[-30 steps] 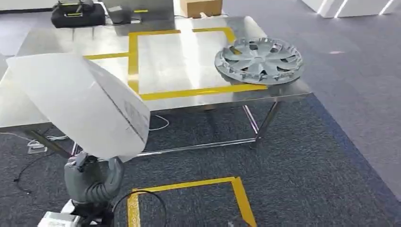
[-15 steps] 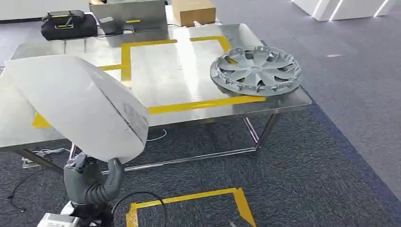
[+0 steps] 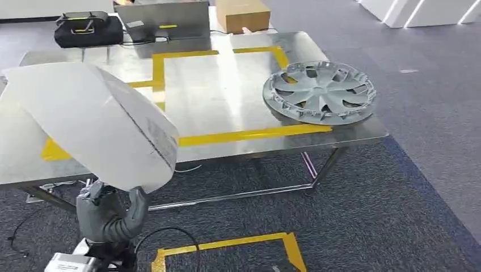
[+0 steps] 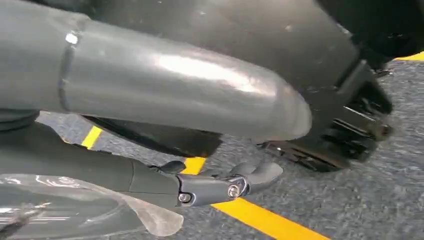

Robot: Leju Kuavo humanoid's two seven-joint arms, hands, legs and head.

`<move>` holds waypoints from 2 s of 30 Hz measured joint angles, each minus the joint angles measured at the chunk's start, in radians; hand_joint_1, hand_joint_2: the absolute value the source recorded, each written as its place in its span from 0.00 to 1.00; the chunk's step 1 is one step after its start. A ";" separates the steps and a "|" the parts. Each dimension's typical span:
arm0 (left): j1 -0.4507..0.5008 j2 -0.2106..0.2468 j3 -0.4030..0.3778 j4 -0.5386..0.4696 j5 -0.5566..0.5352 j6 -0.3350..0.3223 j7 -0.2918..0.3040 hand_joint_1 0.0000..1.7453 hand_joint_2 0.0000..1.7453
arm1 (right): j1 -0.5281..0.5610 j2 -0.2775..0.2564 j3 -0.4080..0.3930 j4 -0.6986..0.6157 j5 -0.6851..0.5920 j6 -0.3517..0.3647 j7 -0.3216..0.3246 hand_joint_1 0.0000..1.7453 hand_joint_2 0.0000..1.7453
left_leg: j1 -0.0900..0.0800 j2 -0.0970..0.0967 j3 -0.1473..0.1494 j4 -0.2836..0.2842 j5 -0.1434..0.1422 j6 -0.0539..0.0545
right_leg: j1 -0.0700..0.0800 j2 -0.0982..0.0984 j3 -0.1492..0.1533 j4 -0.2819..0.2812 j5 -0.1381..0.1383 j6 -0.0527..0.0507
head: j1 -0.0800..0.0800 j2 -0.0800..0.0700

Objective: Take the parts from the cabinet and place them on the table.

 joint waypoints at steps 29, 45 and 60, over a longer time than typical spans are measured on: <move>-0.018 0.005 -0.008 0.024 -0.028 -0.010 0.015 1.00 1.00 | -0.001 0.002 -0.001 0.000 0.010 0.005 0.005 0.00 0.00 | -0.003 -0.049 -0.020 -0.014 0.035 0.005 | -0.010 0.015 0.009 0.002 0.033 0.014 | 0.001 0.000; -0.032 0.009 -0.019 0.031 -0.034 -0.015 0.018 1.00 1.00 | 0.000 0.003 -0.006 -0.001 0.009 0.008 0.004 0.00 0.00 | -0.003 0.005 -0.026 -0.010 0.042 -0.016 | -0.004 -0.008 0.043 -0.022 0.018 -0.017 | -0.008 0.000; -0.036 0.007 -0.024 0.035 -0.035 -0.015 0.019 1.00 1.00 | -0.001 0.003 -0.010 -0.001 0.008 0.011 0.004 0.00 0.00 | -0.001 -0.007 -0.024 -0.019 0.036 -0.006 | -0.012 0.005 0.030 -0.024 0.022 0.016 | 0.000 0.000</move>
